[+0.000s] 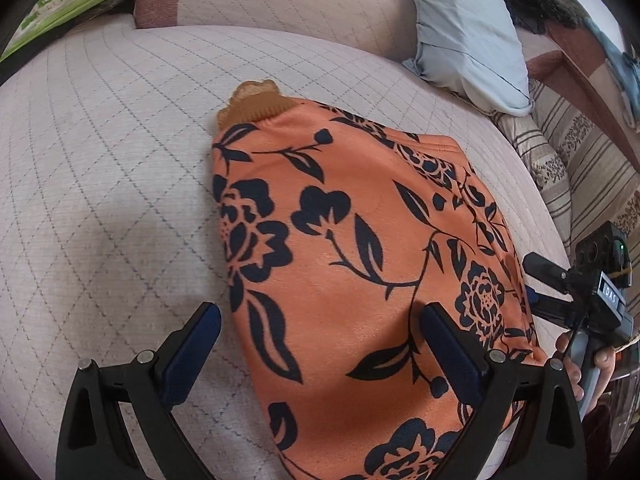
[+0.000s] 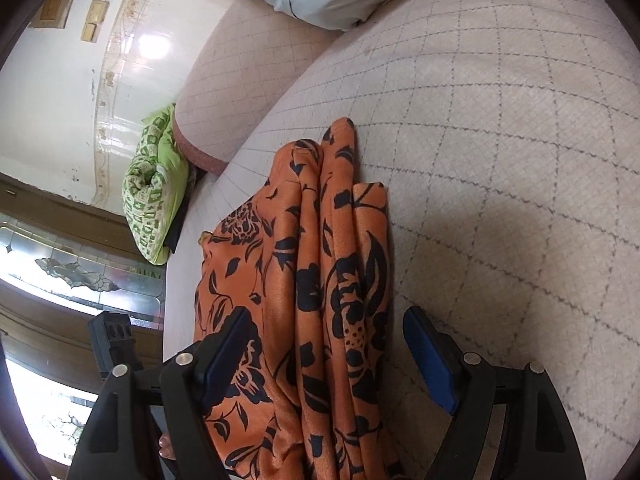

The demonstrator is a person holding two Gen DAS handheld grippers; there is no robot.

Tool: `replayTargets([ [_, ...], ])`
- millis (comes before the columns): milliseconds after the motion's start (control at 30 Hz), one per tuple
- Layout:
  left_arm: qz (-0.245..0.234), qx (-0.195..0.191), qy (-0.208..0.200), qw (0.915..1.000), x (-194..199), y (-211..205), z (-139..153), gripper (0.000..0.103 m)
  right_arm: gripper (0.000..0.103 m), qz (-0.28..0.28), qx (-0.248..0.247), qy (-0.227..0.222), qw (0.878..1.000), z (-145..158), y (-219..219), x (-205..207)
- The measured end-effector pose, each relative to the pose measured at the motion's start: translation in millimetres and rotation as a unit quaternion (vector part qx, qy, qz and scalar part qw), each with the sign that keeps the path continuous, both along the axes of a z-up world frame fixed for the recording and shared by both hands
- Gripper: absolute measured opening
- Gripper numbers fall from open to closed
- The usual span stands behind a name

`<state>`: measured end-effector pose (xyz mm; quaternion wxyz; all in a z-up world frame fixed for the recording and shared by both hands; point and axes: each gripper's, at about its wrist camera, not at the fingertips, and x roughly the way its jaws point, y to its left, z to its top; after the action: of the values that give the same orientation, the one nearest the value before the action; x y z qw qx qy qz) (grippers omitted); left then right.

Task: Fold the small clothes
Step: 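Grasp the blouse edge with the right tool while the left tool grasps the body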

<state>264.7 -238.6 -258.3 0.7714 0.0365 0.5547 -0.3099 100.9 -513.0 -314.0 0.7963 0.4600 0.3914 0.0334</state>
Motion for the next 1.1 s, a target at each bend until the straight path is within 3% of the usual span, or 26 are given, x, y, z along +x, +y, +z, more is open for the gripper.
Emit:
replayTargets([
  [433,-0.006,0.004,-0.019,0.9998,-6,-24,-3,0.1,0.079,0.046,0.019,-0.038,0.998,-2,21,17],
  [800,-0.006,0.007,-0.027,0.9996,-8,-26,-3,0.098,0.077,0.067,-0.018,-0.027,0.997,-5,30,22],
  [867,-0.005,0.007,-0.03,0.9995,-8,-26,-3,0.097,0.074,0.071,-0.035,-0.025,0.997,-2,34,22],
  [1033,-0.004,0.009,-0.039,0.9992,-11,-26,-1,0.092,0.051,0.071,-0.069,-0.017,0.995,2,40,22],
  [1100,-0.003,0.01,-0.043,0.999,-13,-26,0,0.09,0.049,0.073,-0.082,-0.016,0.994,5,44,22],
])
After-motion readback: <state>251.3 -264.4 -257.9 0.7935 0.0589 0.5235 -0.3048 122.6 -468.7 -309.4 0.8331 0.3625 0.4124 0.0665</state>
